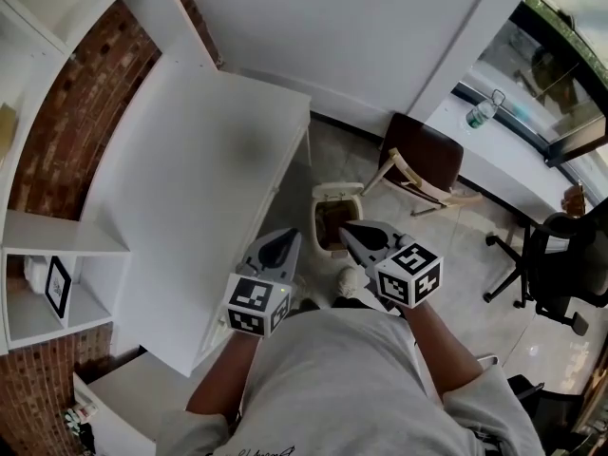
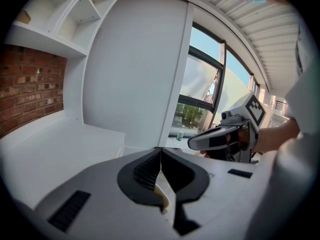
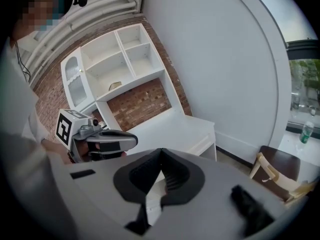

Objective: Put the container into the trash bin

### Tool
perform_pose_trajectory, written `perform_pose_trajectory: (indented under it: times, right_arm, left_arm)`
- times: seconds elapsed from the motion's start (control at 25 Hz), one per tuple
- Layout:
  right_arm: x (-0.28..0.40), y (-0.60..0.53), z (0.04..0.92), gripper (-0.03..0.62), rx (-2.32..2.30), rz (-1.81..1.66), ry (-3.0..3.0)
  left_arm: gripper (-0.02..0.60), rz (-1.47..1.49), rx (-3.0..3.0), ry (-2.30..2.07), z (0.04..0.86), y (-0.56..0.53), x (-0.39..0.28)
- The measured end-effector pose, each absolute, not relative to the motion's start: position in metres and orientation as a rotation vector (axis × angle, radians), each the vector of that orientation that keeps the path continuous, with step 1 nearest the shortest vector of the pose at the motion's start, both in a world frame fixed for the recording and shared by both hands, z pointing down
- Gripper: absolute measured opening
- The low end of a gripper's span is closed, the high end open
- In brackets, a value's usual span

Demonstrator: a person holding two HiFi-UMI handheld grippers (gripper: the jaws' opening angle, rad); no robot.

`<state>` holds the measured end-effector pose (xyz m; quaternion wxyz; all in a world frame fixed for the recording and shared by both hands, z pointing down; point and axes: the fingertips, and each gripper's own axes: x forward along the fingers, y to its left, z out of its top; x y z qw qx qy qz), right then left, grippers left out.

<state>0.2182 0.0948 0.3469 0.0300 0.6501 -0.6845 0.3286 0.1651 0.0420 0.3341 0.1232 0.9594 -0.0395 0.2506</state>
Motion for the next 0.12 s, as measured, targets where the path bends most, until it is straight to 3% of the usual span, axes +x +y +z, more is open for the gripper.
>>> perform_pose_trajectory:
  times: [0.12]
  right_arm:
    - [0.2103,0.0999,0.347,0.026,2.018,1.024,-2.099]
  left_arm:
    - [0.017,0.724,2.79,-0.138,0.3317,0.0407,0.159]
